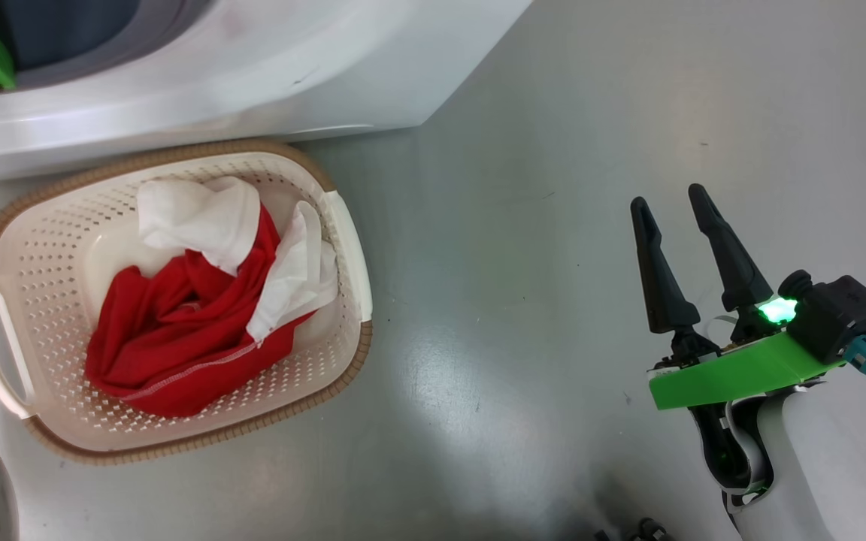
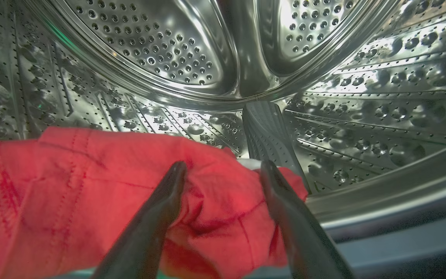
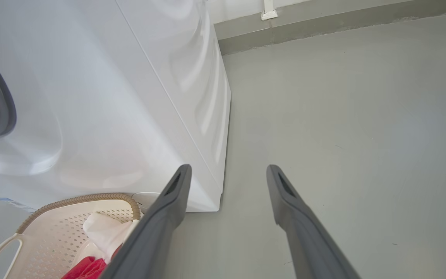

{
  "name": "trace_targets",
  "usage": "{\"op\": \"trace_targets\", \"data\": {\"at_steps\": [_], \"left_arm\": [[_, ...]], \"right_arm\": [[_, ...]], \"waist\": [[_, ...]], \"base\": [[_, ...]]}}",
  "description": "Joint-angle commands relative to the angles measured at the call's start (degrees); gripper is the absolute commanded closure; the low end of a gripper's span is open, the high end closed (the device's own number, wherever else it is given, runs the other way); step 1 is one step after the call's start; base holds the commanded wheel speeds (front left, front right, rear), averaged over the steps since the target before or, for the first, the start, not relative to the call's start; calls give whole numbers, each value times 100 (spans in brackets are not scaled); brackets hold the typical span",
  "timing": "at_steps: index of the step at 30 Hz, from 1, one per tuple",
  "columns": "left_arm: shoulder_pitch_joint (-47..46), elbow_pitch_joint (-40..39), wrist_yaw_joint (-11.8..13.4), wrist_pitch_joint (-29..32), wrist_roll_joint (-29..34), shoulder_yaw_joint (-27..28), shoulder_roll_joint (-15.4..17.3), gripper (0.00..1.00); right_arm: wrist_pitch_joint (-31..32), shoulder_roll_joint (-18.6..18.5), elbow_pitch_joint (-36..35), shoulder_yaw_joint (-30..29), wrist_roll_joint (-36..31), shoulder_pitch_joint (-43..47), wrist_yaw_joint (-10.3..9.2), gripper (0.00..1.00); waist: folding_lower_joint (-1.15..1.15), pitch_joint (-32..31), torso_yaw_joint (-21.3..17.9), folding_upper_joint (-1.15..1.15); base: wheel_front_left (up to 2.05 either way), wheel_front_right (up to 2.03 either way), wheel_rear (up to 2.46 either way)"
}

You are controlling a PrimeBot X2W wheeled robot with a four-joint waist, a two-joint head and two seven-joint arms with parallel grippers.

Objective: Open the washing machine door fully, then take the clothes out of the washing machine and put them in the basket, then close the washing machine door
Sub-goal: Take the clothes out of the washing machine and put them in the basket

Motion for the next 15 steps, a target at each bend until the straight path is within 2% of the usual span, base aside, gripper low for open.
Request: {"op": "trace_targets", "data": {"at_steps": [1, 10, 11, 12, 13, 15], "left_arm": [[207, 217, -36, 21, 97, -35, 279, 0], [73, 627, -9, 21, 138, -204, 326, 0], [68, 656, -7, 21, 137, -218, 325, 3], [63, 687, -3, 21, 132, -229, 325, 27], [57, 715, 0, 21, 127, -238, 327, 45], [45, 771, 1, 21, 114, -256, 334, 67]], "right_arm": [[-37, 14, -134, 128, 34, 68, 39, 0], [-37, 15, -134, 133, 30, 49, 39, 0], [-37, 15, -135, 133, 30, 49, 39, 0], [-37, 15, -133, 134, 30, 49, 39, 0], [-37, 15, -132, 136, 31, 48, 39, 0], [-37, 15, -128, 136, 32, 45, 39, 0]], "waist": [[0, -17, 18, 0], [0, -61, 45, 0], [0, -65, 45, 0], [0, -71, 44, 0], [0, -76, 42, 0], [0, -87, 39, 0]], "base": [[0, 0, 0], [0, 0, 0], [0, 0, 0], [0, 0, 0], [0, 0, 0], [0, 0, 0]]}}
